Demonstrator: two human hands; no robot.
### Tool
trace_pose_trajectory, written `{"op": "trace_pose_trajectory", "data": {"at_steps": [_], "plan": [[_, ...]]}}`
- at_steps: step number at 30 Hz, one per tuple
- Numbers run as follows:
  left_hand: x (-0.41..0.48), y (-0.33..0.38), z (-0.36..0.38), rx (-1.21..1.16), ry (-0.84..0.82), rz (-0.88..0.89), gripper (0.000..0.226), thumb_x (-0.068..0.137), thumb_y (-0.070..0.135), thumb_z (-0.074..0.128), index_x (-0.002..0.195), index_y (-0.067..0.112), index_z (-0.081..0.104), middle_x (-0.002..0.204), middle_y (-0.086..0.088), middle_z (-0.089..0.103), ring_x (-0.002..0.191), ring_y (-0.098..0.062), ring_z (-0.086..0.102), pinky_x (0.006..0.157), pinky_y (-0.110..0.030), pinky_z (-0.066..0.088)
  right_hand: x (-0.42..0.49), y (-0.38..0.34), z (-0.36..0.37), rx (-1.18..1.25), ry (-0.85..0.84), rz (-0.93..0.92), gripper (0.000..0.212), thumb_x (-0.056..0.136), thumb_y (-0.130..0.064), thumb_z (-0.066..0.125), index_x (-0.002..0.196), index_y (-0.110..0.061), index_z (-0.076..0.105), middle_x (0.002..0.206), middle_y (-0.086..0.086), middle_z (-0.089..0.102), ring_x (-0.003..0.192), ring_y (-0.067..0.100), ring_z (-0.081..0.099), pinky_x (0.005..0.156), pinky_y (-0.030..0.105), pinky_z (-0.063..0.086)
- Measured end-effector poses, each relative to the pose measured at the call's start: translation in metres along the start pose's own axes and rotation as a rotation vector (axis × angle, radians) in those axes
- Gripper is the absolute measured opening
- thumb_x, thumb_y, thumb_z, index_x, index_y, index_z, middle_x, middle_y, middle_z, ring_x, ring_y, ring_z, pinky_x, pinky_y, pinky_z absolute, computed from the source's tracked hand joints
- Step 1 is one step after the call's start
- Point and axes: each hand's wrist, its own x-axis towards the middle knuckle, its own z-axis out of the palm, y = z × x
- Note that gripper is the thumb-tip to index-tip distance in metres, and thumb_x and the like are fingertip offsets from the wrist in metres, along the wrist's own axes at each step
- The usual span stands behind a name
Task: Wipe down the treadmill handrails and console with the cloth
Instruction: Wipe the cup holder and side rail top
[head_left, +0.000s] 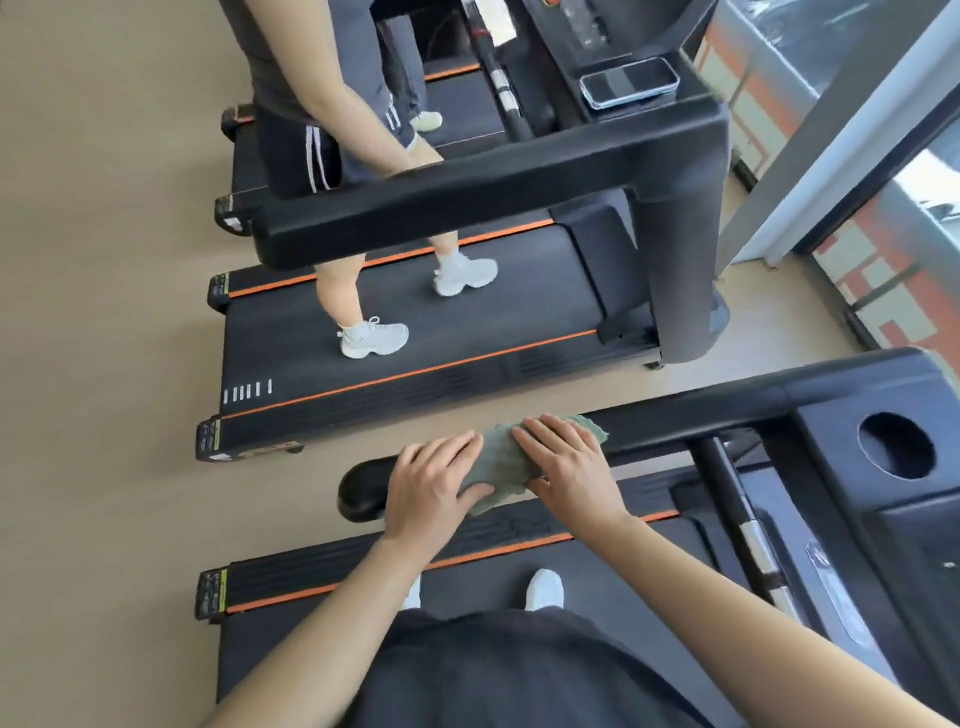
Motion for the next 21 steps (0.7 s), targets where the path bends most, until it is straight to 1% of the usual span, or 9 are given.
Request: {"op": "trace_pose_trajectory", "data": {"at_steps": [6,10,12,15,16,18,19,21], "plan": [[-0.039,-0.062,-0.021,-0.068,0.081,-0.018,0.048,0.086,0.049,0.071,0.124,0.02,0.073,0.131,0.008,0.068,0.113,-0.013,0.066,0.085,-0.033,0.047,0.025,-0.056,0.018,0.065,-0.11,-0.03,0.073,0.056,-0.021,0.088,0.125,-0.016,0.065,0.129,-0.001,0.064,0.118,0.026,0.057,0.101,0.04,0.045],[-0.061,-0.095,-0.028,-0.149,0.164,-0.027,0.037,0.088,0.042,0.075,0.116,0.018,0.077,0.128,0.007,0.071,0.113,-0.012,0.067,0.082,-0.033,0.049,0.043,-0.086,0.028,0.083,-0.229,-0.025,0.073,0.056,-0.026,0.088,0.125,-0.016,0.066,0.129,0.0,0.066,0.116,0.029,0.061,0.098,0.045,0.05],[-0.073,-0.108,-0.029,-0.187,0.207,-0.048,0.032,0.09,0.037,0.073,0.114,0.017,0.079,0.126,0.006,0.072,0.113,-0.011,0.068,0.082,-0.031,0.05,0.049,-0.099,0.034,0.096,-0.265,-0.021,0.07,0.063,-0.034,0.083,0.129,-0.016,0.065,0.133,0.0,0.064,0.119,0.03,0.059,0.101,0.046,0.048],[-0.094,-0.129,-0.024,-0.241,0.244,-0.142,0.029,0.092,0.032,0.068,0.112,0.015,0.079,0.12,0.005,0.074,0.11,-0.009,0.069,0.083,-0.028,0.051,0.055,-0.121,0.041,0.145,-0.263,-0.012,0.063,0.074,-0.044,0.067,0.131,-0.019,0.065,0.135,-0.003,0.063,0.123,0.027,0.057,0.104,0.043,0.044],[-0.103,-0.138,-0.02,-0.249,0.225,-0.176,0.029,0.093,0.033,0.066,0.111,0.014,0.08,0.117,0.005,0.075,0.108,-0.01,0.071,0.083,-0.03,0.053,0.058,-0.129,0.044,0.162,-0.266,-0.005,0.061,0.076,-0.046,0.063,0.132,-0.02,0.065,0.136,-0.004,0.063,0.124,0.026,0.056,0.104,0.042,0.043],[-0.119,-0.154,-0.013,-0.291,0.135,-0.234,0.032,0.096,0.037,0.062,0.11,0.015,0.08,0.113,0.006,0.076,0.107,-0.015,0.073,0.081,-0.036,0.056,0.065,-0.144,0.051,0.175,-0.292,0.01,0.059,0.081,-0.048,0.057,0.133,-0.023,0.064,0.137,-0.006,0.063,0.127,0.023,0.054,0.105,0.041,0.043],[-0.125,-0.161,-0.01,-0.316,0.09,-0.26,0.033,0.097,0.039,0.06,0.108,0.016,0.08,0.112,0.007,0.077,0.105,-0.016,0.073,0.08,-0.038,0.057,0.069,-0.151,0.054,0.173,-0.313,0.016,0.056,0.082,-0.047,0.057,0.134,-0.025,0.064,0.137,-0.006,0.062,0.128,0.022,0.053,0.105,0.042,0.043],[-0.131,-0.173,-0.009,-0.334,0.02,-0.301,0.036,0.097,0.044,0.057,0.104,0.019,0.081,0.105,0.007,0.078,0.098,-0.018,0.075,0.079,-0.039,0.058,0.077,-0.165,0.06,0.154,-0.347,0.014,0.053,0.083,-0.041,0.067,0.133,-0.025,0.064,0.137,-0.005,0.062,0.129,0.022,0.053,0.105,0.041,0.042]]}}
